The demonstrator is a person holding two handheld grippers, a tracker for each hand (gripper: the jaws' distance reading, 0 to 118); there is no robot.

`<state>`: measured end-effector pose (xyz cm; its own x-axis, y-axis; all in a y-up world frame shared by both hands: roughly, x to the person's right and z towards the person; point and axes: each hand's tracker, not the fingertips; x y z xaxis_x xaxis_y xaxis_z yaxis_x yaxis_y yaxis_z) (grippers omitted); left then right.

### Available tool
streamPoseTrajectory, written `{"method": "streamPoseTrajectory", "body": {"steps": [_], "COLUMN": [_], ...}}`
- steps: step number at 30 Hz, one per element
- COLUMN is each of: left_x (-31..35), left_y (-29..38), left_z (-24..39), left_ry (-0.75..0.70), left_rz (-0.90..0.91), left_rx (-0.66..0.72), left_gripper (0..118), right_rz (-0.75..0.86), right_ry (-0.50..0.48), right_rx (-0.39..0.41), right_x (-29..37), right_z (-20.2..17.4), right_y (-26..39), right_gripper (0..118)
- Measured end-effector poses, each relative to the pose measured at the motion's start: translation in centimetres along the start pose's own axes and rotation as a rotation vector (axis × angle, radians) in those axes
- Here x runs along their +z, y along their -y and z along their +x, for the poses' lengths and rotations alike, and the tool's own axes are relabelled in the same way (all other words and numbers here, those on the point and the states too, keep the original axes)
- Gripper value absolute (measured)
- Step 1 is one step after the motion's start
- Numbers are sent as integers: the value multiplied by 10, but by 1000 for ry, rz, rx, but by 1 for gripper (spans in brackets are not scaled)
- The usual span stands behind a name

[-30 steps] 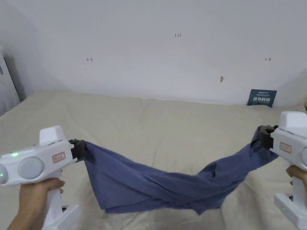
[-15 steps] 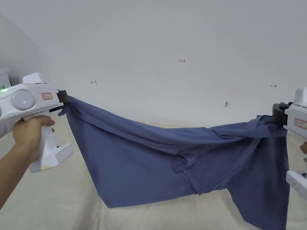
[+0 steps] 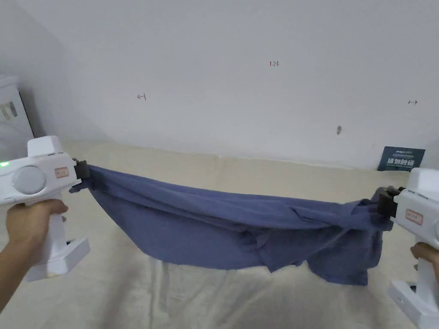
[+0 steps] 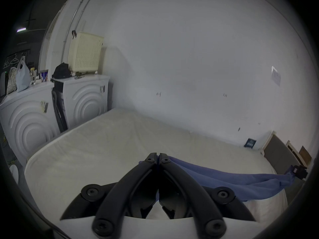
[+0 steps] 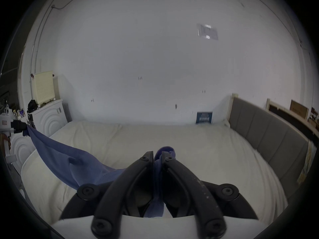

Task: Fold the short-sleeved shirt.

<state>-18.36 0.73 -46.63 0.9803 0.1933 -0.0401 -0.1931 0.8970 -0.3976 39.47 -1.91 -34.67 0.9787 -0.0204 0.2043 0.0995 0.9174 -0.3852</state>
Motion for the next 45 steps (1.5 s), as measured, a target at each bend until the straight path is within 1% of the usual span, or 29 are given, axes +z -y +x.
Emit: {"method": "streamPoseTrajectory", "body": {"steps": [1, 3, 5, 8, 11, 13, 19, 20, 21, 24, 26, 27, 31, 32, 33, 34, 35, 36, 37, 38, 39, 41, 45], "left_x": [3, 14, 26, 51, 78, 92, 120, 122, 115, 108, 102, 99, 87, 88, 91, 91, 91, 92, 97, 99, 104, 118, 140], "left_y": [13, 39, 64, 107, 153, 183, 251, 260, 273, 295, 308, 312, 322, 322, 321, 318, 315, 311, 306, 299, 289, 268, 227], "left_z": [-7, -17, -28, -44, -60, -70, -85, -87, -97, -101, -107, -108, -110, -107, -103, -102, -100, -98, -92, -87, -79, -56, -4], "left_ry": [9, 7, -4, -21, -45, -49, -112, -123, -140, -188, -197, -203, -206, -210, -213, -212, -206, -195, -184, -159, -125, -62, 36], "left_rz": [-14, -53, -82, -127, -180, -252, -393, -411, -448, -532, -586, -597, -661, -650, -646, -648, -644, -637, -624, -599, -550, -426, -219], "left_rx": [12, 12, -7, -15, 10, 24, -38, -49, -81, -166, -173, -172, -161, -164, -175, -177, -178, -176, -169, -159, -142, -133, -174], "left_gripper": [1, 1, 1, 1, 1, 1, 1, 1, 1, 1, 1, 1, 1, 2, 3, 12, 37, 65, 88, 108, 111, 109, 108], "right_rz": [-15, -61, -93, -138, -194, -243, -376, -400, -417, -476, -522, -535, -576, -577, -574, -562, -552, -541, -509, -477, -425, -311, -100], "right_ry": [-1, 2, 3, 5, 13, 19, 42, 47, 56, 81, 97, 102, 110, 111, 114, 122, 126, 129, 125, 121, 119, 105, 108], "right_rx": [-14, -18, -28, -44, -51, -60, -104, -116, -120, -122, -116, -112, -106, -107, -108, -106, -102, -97, -92, -85, -78, -72, -34], "right_x": [2, 8, 19, 45, 70, 86, 123, 126, 129, 131, 128, 133, 132, 133, 135, 136, 145, 149, 152, 155, 151, 161, 179], "right_z": [0, 1, 2, 3, 10, 12, 19, 20, 21, 26, 28, 20, 13, 11, 10, 7, -1, -5, -8, -11, 0, -5, -12], "right_y": [15, 42, 71, 114, 160, 189, 263, 272, 279, 304, 313, 315, 319, 318, 315, 311, 301, 291, 282, 271, 267, 241, 190], "right_gripper": [11, 11, 11, 11, 11, 11, 11, 11, 11, 11, 11, 11, 12, 13, 18, 26, 43, 62, 81, 99, 103, 102, 102]}}
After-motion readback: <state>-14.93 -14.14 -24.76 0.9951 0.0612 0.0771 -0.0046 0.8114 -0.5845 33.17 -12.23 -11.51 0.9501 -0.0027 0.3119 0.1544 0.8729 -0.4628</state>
